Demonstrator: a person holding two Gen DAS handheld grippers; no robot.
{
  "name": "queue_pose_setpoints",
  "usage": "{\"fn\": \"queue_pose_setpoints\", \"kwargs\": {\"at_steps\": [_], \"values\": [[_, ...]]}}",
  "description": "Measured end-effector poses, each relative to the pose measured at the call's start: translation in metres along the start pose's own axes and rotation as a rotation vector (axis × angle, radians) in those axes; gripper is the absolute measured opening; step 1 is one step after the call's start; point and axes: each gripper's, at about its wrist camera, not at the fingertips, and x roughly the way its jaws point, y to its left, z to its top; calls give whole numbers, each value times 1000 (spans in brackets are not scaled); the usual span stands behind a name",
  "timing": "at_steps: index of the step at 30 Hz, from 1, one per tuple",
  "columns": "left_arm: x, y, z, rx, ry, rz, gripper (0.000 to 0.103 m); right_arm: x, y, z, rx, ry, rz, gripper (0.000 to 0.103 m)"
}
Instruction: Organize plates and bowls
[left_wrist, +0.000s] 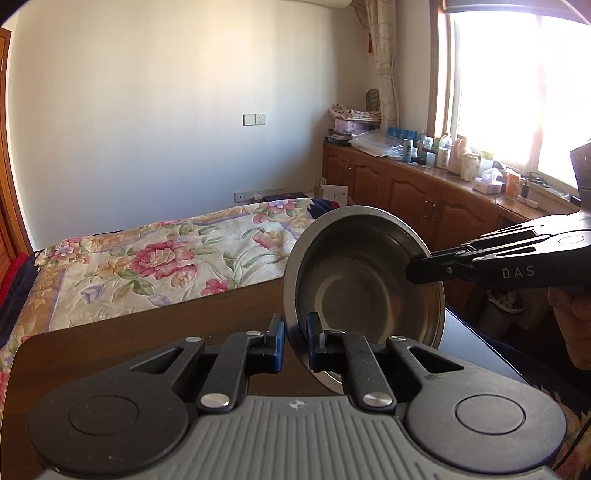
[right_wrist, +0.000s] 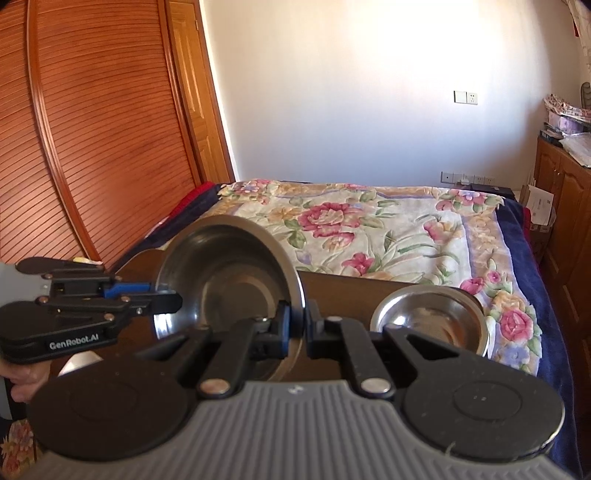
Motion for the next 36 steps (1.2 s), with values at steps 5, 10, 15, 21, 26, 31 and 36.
{"fn": "queue_pose_setpoints", "kwargs": {"at_steps": [5, 10, 15, 21, 26, 31, 36], "values": [[-19, -7, -11, 12, -10, -10, 13, -17, 10, -10, -5, -4, -4, 10], [-32, -15, -27, 12, -11, -16, 13, -31, 18, -19, -6, -15, -6, 10], [-37, -17, -50, -28, 11, -36, 12, -37, 24, -37, -3, -4, -9, 10], [-44, -22, -64, -32, 24, -35, 12, -34, 29, -57, 17, 31, -4, 10], [-46, -22, -69, -27, 27, -35, 12, -38, 34, -65, 18, 39, 6, 10], [-43, -22, -76, -27, 43, -37, 12, -40, 37, -71, 11, 41, 7, 11], [-37, -21, -83, -37, 61, -37, 12, -37, 38, -78, 15, 51, 5, 11]]}}
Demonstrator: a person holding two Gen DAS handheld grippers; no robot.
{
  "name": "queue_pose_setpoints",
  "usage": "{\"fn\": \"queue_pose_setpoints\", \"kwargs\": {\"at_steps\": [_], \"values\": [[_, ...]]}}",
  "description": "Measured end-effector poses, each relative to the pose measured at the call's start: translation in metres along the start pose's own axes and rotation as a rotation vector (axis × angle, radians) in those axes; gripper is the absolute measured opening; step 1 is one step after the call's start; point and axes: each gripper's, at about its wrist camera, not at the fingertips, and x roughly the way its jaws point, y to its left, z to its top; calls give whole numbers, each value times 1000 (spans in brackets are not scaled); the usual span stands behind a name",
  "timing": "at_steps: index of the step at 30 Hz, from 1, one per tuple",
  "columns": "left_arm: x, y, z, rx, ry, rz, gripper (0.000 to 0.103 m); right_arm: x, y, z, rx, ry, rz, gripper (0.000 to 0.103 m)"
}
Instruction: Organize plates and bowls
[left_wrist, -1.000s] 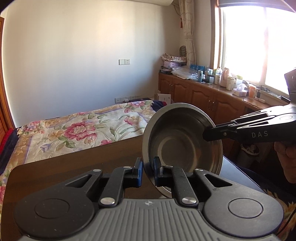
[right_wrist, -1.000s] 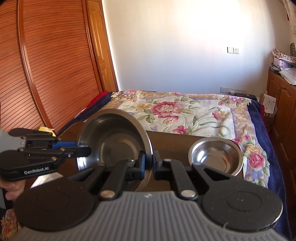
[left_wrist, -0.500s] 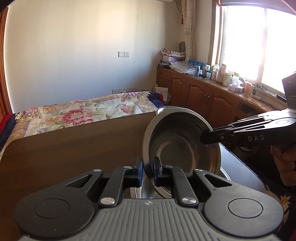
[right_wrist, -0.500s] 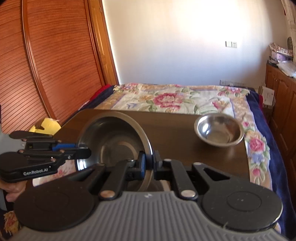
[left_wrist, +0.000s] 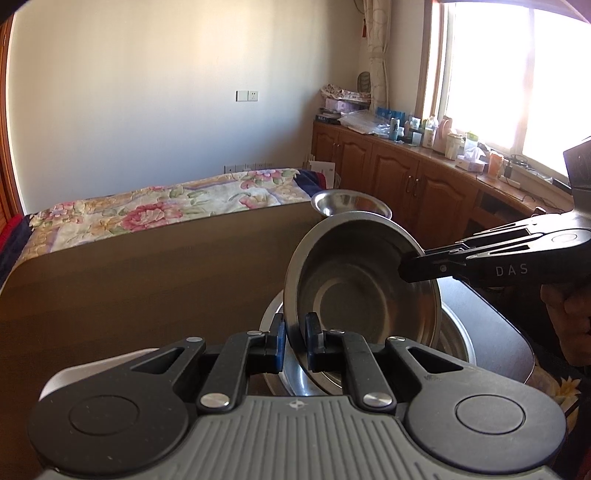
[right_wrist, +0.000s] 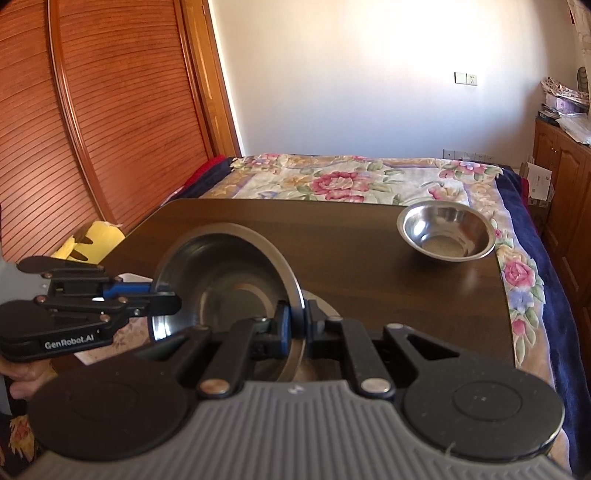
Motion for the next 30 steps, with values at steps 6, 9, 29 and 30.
{"fn": "queue_pose_setpoints", "kwargs": {"at_steps": [6, 9, 29, 30], "values": [[6, 2, -7, -2, 19, 6, 12, 6, 2, -8, -2, 10, -10, 11], [9, 1, -10, 4, 29, 11, 12, 9, 4, -11, -13, 12, -18, 11], [21, -7, -19, 53, 26, 39, 13, 15, 9, -26, -98, 29, -87, 11], [21, -7, -19, 56, 25, 41, 13, 15, 10, -26, -111, 31, -91, 11]]}}
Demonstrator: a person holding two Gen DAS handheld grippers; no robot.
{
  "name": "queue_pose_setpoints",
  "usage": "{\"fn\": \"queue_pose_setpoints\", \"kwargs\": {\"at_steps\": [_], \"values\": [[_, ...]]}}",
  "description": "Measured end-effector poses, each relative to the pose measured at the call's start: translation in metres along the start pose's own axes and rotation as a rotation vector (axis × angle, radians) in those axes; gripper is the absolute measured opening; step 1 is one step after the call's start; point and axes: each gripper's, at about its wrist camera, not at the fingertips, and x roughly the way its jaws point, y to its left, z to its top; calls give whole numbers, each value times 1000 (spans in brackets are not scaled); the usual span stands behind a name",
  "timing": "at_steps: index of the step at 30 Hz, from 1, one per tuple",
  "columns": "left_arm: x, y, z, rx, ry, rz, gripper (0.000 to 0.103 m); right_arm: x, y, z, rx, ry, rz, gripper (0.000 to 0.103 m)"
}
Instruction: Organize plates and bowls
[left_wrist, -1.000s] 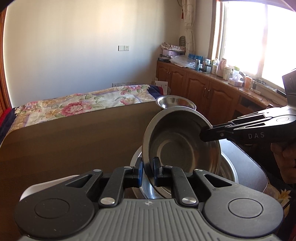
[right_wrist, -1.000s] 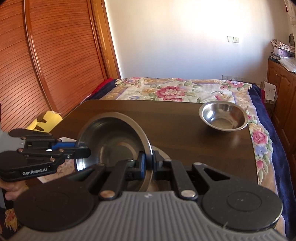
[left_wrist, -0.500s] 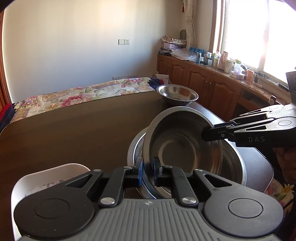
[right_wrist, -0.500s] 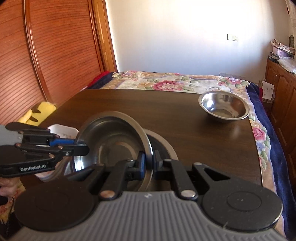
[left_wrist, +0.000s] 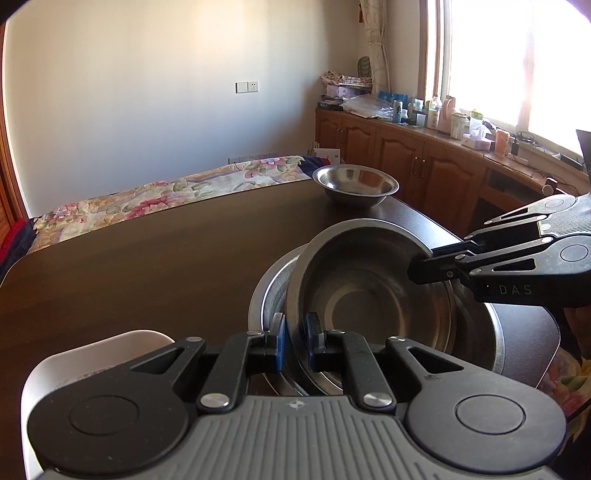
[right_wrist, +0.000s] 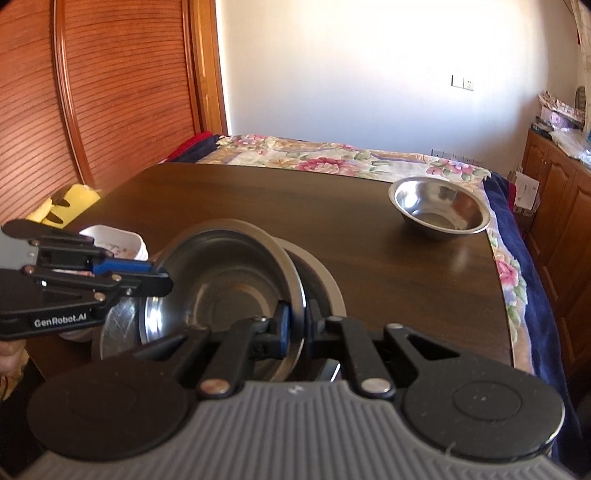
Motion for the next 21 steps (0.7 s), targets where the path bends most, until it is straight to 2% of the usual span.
{"fn": "queue_pose_setpoints", "kwargs": {"at_steps": [6, 13, 21], "values": [[2, -4, 0, 34, -11, 18, 13, 0, 6, 5, -72, 48, -14, 12], [5, -5, -1, 31, -12, 4, 13, 1, 13, 9, -175, 119, -32, 14], [8, -6, -2, 20, -8, 0, 13, 6, 17, 6, -179, 87, -56, 14]]}}
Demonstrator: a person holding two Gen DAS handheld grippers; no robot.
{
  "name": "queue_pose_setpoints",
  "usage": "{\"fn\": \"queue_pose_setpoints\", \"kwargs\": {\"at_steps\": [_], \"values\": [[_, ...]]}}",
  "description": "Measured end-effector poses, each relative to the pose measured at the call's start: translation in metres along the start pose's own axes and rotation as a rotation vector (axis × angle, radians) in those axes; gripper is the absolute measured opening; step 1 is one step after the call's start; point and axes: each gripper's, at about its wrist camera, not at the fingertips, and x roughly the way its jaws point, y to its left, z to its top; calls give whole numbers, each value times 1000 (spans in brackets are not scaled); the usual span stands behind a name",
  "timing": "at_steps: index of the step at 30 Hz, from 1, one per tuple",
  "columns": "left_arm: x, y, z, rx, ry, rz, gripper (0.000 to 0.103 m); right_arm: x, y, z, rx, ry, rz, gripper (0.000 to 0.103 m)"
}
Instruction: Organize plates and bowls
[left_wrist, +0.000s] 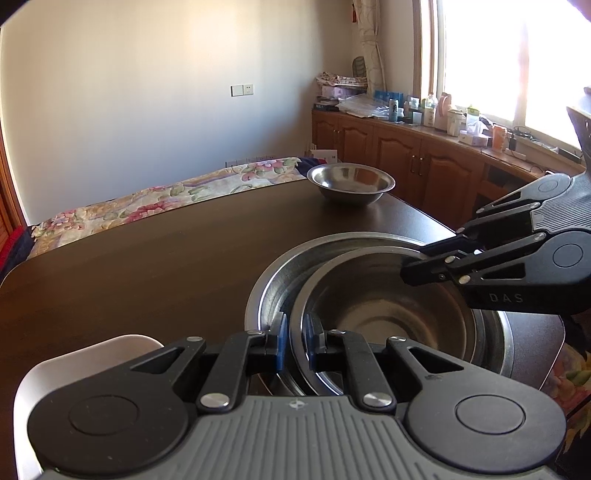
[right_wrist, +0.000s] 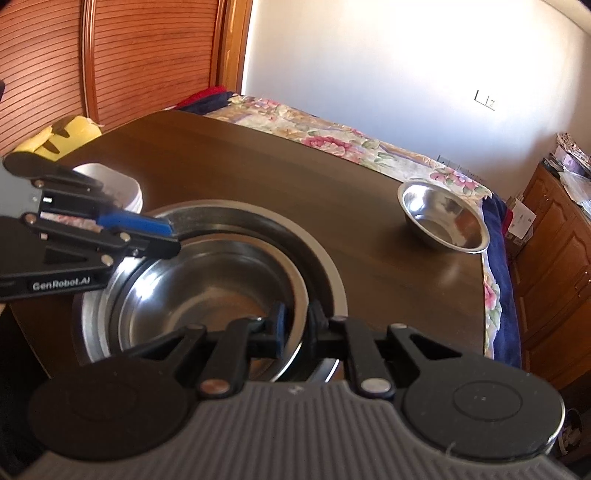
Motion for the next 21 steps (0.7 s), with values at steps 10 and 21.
{"fn": "queue_pose_setpoints", "kwargs": {"at_steps": [10, 21], "values": [[1, 1, 1, -8, -3, 4, 14, -4, -15, -11, 156, -139, 28, 14], [-6, 1, 15, -6, -40, 16, 28, -19, -29, -25, 279, -273, 24, 14]]}}
